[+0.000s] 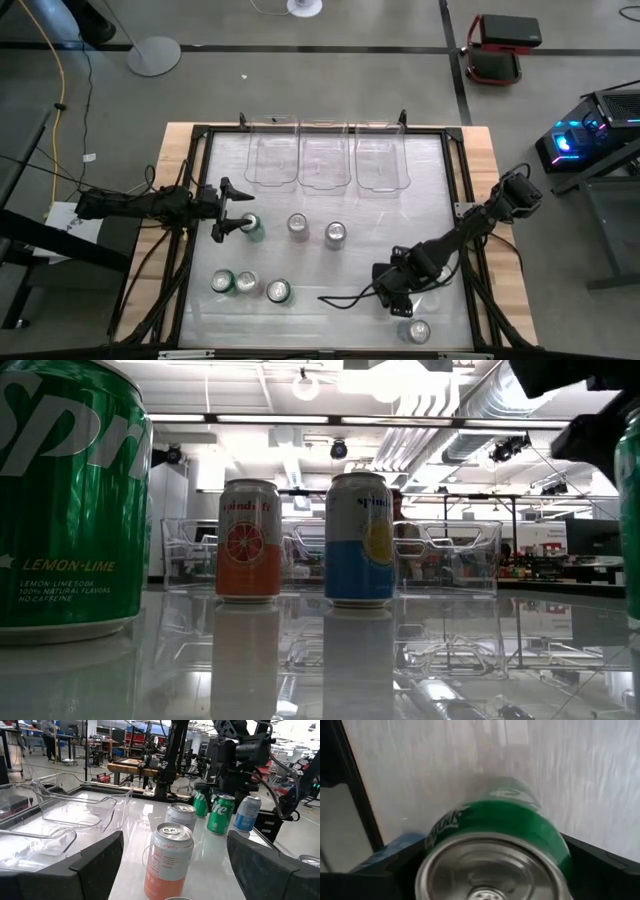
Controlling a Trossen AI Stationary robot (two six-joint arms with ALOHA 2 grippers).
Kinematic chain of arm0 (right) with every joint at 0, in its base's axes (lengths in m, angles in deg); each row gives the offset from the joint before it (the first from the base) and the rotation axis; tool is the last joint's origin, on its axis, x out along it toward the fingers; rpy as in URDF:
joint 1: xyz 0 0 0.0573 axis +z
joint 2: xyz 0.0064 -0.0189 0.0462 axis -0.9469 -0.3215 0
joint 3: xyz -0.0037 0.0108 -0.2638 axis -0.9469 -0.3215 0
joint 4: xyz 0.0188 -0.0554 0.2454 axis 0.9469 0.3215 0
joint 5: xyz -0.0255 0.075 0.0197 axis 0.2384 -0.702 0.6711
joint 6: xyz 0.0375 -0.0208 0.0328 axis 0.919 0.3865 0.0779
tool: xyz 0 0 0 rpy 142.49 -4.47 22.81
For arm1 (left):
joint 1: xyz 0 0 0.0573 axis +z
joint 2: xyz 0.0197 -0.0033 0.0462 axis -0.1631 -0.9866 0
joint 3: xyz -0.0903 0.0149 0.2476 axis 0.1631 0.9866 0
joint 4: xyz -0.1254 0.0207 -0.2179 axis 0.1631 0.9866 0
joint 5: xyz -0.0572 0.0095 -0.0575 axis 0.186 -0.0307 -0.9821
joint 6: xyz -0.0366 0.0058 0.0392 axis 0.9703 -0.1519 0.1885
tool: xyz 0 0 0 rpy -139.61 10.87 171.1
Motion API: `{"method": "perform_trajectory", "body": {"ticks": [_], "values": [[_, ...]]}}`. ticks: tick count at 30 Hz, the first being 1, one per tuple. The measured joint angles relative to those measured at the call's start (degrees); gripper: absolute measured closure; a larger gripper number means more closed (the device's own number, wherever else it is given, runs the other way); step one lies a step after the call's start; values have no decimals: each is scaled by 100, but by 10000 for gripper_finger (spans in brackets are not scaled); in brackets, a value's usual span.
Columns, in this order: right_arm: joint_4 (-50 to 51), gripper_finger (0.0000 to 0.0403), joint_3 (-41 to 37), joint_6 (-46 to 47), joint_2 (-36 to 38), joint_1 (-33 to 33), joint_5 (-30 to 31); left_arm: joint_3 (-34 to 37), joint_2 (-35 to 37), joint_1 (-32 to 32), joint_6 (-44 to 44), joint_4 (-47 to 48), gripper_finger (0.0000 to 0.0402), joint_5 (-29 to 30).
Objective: Sort soda cans
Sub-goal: Put green soda can into the right transparent bin
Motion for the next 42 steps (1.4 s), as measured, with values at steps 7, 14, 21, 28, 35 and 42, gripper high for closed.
{"method": "perform_trajectory", "body": {"ticks": [7,14,21,28,35,42], "values": [[215,102,179,208,7,-107,22,0,0,0,1,0,71,0],[1195,110,1047,51,8,-534,492,-1,0,1,1,-2,71,0],[2694,112,2754,-1012,28,-1702,1245,-2,0,2,1,-4,71,0],[3711,112,4170,-2609,48,-3589,1535,-1,0,2,-2,-7,71,0],[3791,112,3700,-4115,50,-5395,1159,0,0,0,-29,-7,71,2],[3427,112,2336,-4782,42,-5976,893,1,0,0,-214,-7,71,13]]}}
